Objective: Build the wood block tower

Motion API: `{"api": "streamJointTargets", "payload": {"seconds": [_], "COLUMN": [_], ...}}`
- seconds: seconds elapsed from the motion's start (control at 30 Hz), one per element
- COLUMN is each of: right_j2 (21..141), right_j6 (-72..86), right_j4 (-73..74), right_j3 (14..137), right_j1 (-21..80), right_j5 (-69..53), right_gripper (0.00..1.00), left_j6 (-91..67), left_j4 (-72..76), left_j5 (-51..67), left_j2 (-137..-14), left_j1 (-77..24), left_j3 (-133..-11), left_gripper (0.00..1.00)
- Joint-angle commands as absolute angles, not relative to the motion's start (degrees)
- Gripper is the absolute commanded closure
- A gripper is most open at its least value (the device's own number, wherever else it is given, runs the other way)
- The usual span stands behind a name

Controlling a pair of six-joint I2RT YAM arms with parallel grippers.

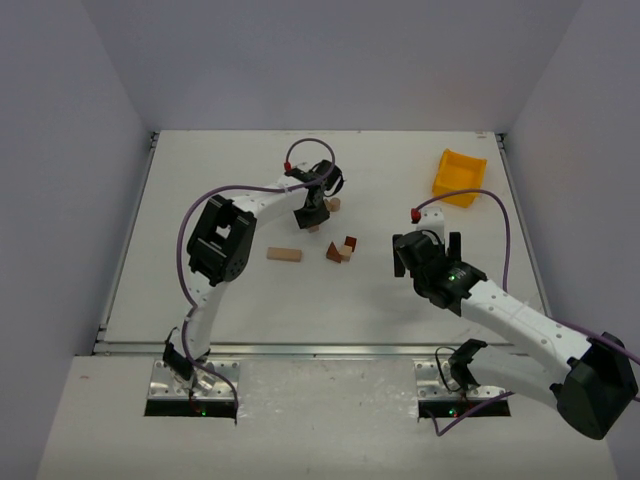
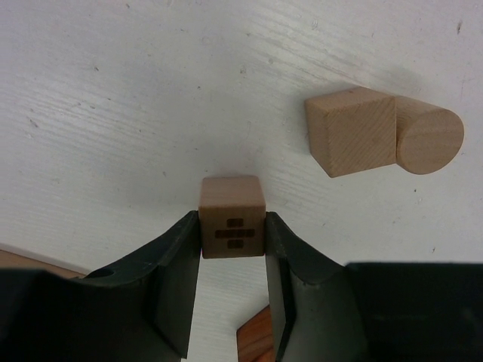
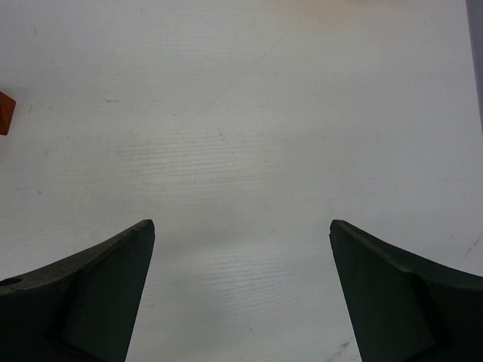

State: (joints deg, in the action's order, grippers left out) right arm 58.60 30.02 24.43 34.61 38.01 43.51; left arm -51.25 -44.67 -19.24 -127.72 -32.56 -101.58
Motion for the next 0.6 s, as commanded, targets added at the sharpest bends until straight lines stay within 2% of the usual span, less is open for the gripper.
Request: {"api": "streamJointTargets", "payload": {"seconds": [0.0, 0.2, 0.4, 0.47, 0.5, 0.57], "right_j2": [59.31, 60.38, 60.03, 59.77, 59.59, 59.59], "right_j6": [30.57, 30.15, 29.53, 29.53, 29.10, 28.57], "right_j4": [22.69, 22.94, 22.50, 22.06, 21.45, 21.10], "right_j3": [35.10, 35.59, 35.33, 35.16, 34.72, 34.60], "right_j1": [38.14, 38.14, 38.14, 38.06, 38.14, 38.09], "right_j5": [45.47, 45.62, 45.97, 45.79, 45.62, 45.73], "right_gripper": [0.01, 0.01, 0.01, 0.01, 0.01, 0.01], "left_j6": [-49.93, -38.43, -30.51, -29.54, -28.83, -27.36], "left_j4": [-44.88, -42.98, -40.44, -38.94, -36.75, -33.26], "left_j5": [-20.48, -15.93, -18.98, -17.85, -16.27, -13.78], "left_j2": [-126.15, -123.84, -106.74, -104.41, -97.98, -94.55], "left_j1": [-32.52, -32.52, -32.61, -32.61, -32.61, -32.61], "left_j3": [-103.68, -104.14, -92.45, -87.97, -80.32, -75.46], "left_gripper": [0.71, 1.00, 1.00, 1.00, 1.00, 1.00]}}
